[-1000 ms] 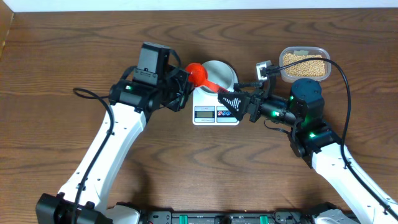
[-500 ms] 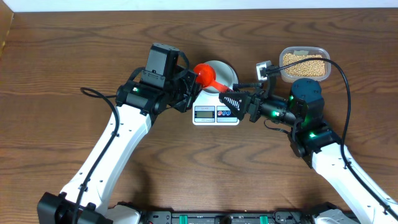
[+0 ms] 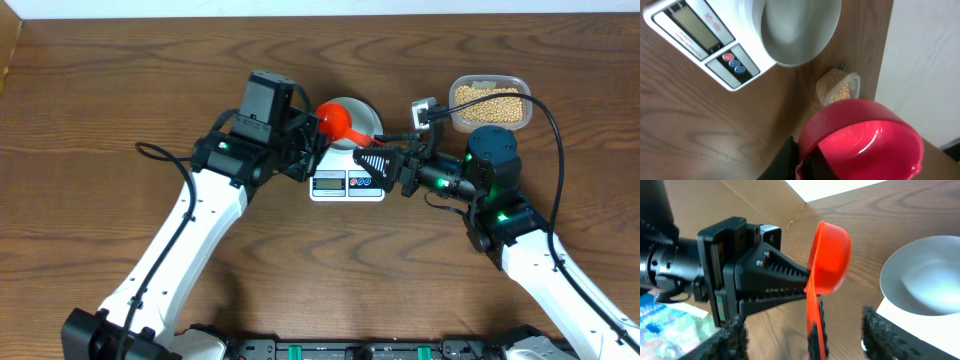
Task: Scoop item into bowl and weigh 50g on scale
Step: 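Reach the right gripper to the scoop handle above the scale, then close the right gripper on the scoop handle, release left gripper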
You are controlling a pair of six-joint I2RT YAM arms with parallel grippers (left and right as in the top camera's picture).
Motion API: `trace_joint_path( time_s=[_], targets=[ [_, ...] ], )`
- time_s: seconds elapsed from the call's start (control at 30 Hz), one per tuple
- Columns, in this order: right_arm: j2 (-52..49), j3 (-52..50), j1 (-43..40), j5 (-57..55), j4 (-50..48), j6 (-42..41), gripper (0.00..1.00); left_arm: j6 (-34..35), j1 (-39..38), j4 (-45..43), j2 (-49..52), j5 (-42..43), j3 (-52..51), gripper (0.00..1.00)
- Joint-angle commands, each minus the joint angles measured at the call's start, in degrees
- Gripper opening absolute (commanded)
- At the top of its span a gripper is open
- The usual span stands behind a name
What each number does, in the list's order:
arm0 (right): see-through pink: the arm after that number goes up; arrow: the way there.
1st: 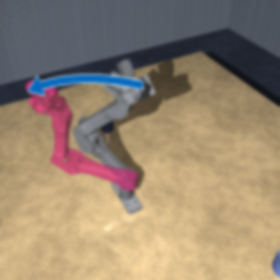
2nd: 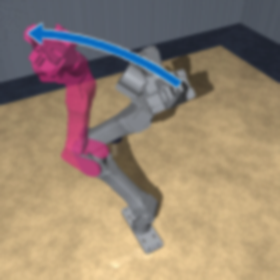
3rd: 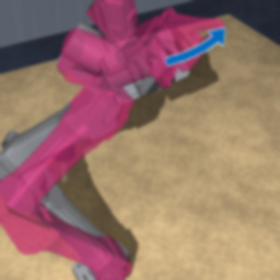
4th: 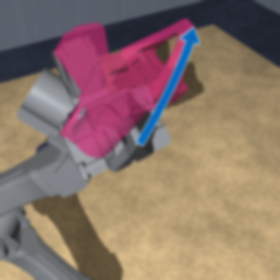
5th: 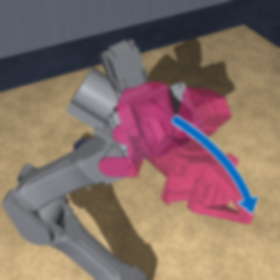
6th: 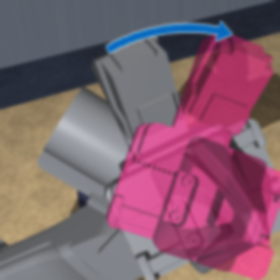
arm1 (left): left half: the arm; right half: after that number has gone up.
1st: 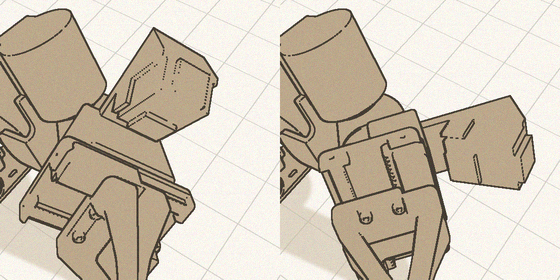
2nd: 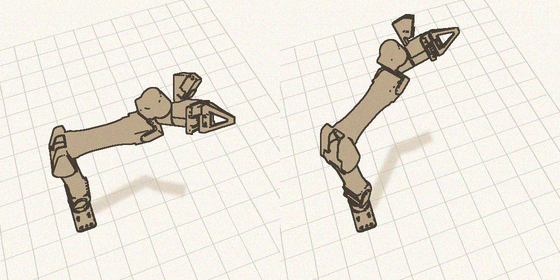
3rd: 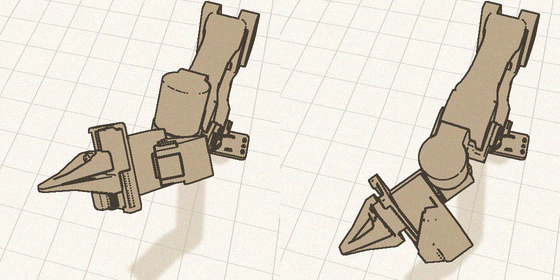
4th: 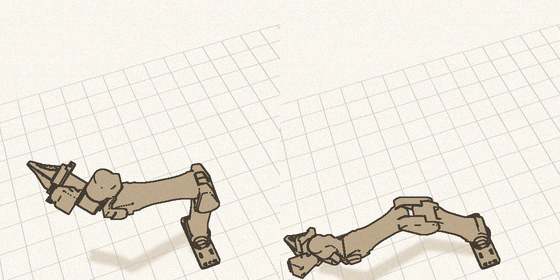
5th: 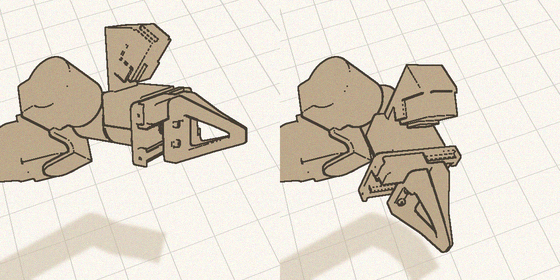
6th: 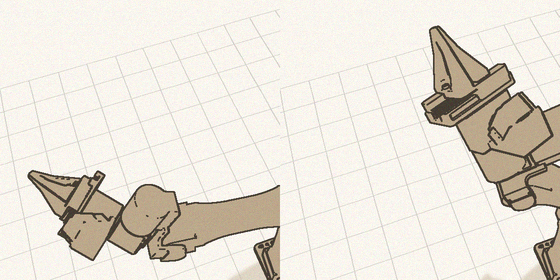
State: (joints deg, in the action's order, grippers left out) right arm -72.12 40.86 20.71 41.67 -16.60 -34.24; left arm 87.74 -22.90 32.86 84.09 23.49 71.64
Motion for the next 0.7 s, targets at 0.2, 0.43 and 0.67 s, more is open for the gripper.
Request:
trace_joint_path(
  time_s=[0.2, 0.43, 0.67],
  targets=[
    [-0.2, 1.0, 0.4, -0.2, -0.2, 0.9, 0.66, 0.4, -1.4, 0.0, -0.6, -0.2, -0.4, 0.07],
    [-0.2, 1.0, 0.4, -0.2, -0.3, 0.9, 0.52, 0.4, -1.6, 0.3, -0.5, -0.2, -0.4, 0.07],
    [-0.2, 1.0, 0.4, -0.2, -0.3, 0.9, 0.44, -1.1, -2.7, 0.4, -0.3, -3.2, -0.4, 0.07]
  ],
)
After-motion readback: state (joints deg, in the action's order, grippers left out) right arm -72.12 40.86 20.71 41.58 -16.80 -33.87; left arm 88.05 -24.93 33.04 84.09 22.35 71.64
